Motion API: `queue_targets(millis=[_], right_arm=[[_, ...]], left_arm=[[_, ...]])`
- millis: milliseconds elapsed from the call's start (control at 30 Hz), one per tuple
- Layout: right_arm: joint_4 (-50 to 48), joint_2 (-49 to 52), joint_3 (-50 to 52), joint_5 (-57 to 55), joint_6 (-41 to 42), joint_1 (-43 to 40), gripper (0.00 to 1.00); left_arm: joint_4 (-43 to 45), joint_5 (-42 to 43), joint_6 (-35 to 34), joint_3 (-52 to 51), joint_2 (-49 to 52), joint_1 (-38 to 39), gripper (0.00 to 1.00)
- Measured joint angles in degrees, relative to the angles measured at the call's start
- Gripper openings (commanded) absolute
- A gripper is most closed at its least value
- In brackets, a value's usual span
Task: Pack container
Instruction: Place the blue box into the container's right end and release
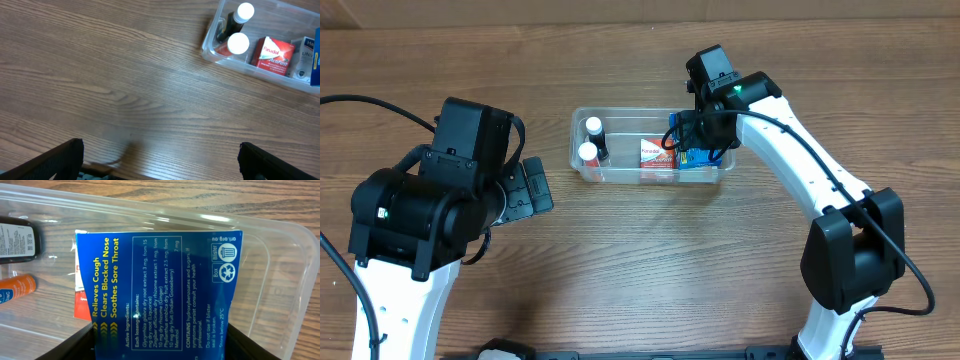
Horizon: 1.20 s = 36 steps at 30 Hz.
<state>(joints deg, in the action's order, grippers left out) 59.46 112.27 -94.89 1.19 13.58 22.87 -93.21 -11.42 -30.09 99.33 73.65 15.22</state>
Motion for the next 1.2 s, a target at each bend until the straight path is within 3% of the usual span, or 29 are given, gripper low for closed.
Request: queue_targets(millis=[667,700,767,833,1200], right_arm=[[-2.1,2.1,0.0,-2.6,0.1,-2.5,0.71],[-2.1,2.1,0.0,-2.7,0.1,-2.6,0.75],[-2.2,2.1,0.0,-2.7,0.0,-2.6,0.93],[-2.5,2.1,0.0,-2.4,0.1,-2.6,1.00],[2.7,-0.5,-0.4,-1.7,-0.1,-2.3,1.00]], left_arm=[[0.0,0.0,0.0,0.0,0.0,0.0,1.00],[0.0,0.0,0.0,0.0,0.0,0.0,1.00],[0.0,0.0,0.0,0.0,0.0,0.0,1.00],[0.0,0.0,0.0,0.0,0.0,0.0,1.00],[0.0,0.0,0.0,0.0,0.0,0.0,1.00]])
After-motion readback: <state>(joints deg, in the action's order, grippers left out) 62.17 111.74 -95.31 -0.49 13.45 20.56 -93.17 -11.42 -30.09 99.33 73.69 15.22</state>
